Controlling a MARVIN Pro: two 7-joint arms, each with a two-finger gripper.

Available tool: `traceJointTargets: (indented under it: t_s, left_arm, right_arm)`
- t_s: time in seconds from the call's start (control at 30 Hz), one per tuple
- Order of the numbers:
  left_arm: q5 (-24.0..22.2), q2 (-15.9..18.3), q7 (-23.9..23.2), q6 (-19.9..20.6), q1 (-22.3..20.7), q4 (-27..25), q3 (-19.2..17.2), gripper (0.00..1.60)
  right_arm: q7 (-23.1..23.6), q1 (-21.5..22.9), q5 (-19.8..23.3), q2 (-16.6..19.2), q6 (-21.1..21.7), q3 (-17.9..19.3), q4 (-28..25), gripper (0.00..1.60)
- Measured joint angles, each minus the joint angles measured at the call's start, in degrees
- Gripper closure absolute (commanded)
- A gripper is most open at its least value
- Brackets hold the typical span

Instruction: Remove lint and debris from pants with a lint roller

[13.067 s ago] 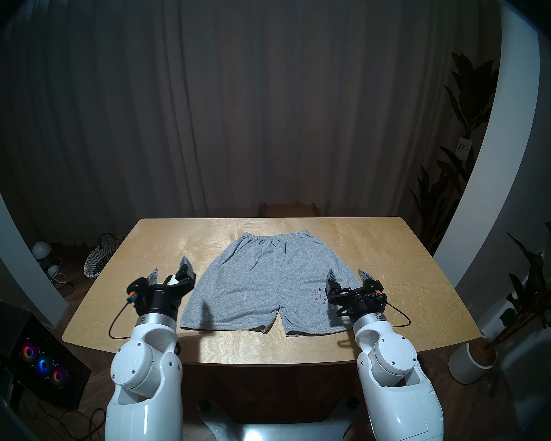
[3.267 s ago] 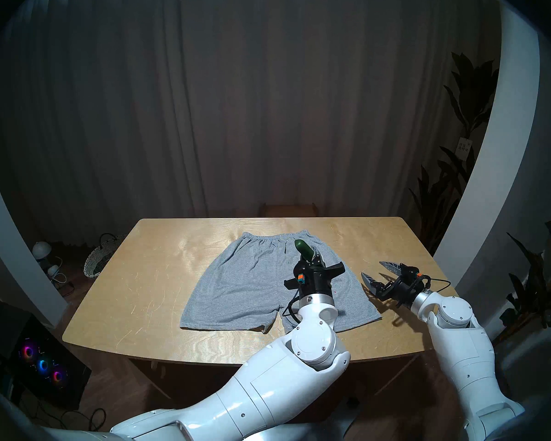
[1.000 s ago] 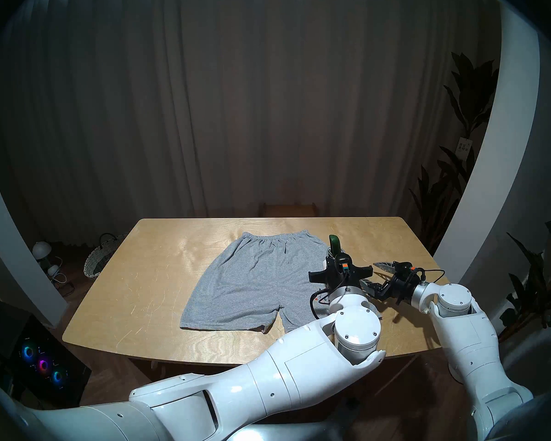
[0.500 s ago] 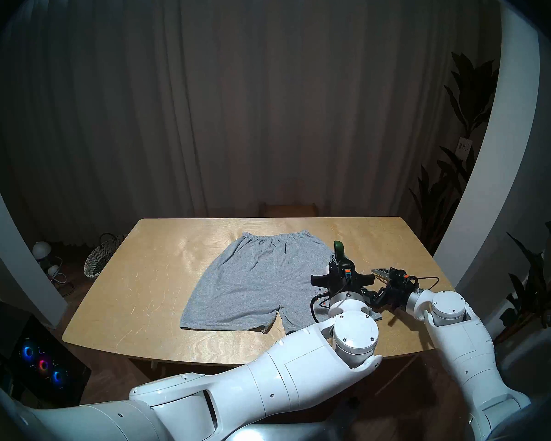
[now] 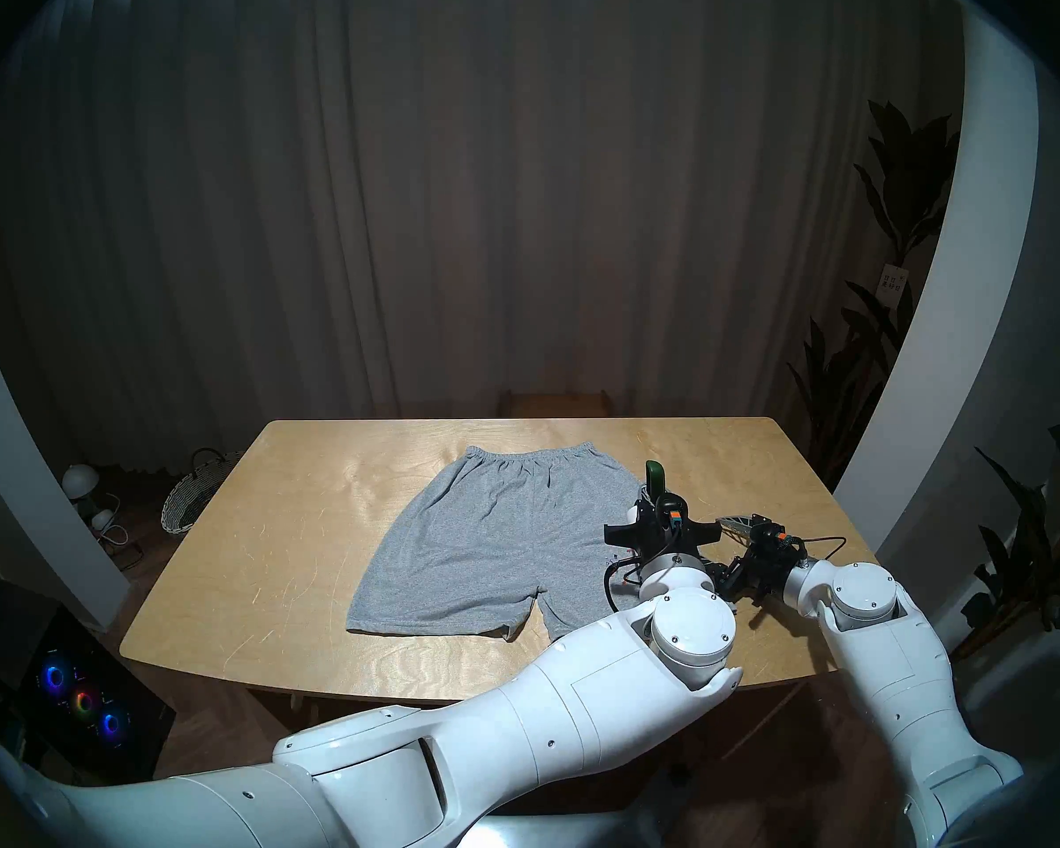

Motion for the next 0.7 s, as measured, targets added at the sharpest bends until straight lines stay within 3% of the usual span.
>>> traceJointTargets:
  t_s: [0.3,0.7]
  left_arm:
    - [-4.3,-2.1,2.7,-1.4,-1.3,1.4,2.4,1.6]
    - [-6.6,-4.9,6.0,-3.4,-3.2,7.5,4.3,1.6]
  right_arm:
    - [-0.1,0.3,-0.7,0.3,-2.6,0.0,0.8,0.0]
    - [3.8,0.2,0.3,1.4,-2.8,-0.1,0.9,0.0]
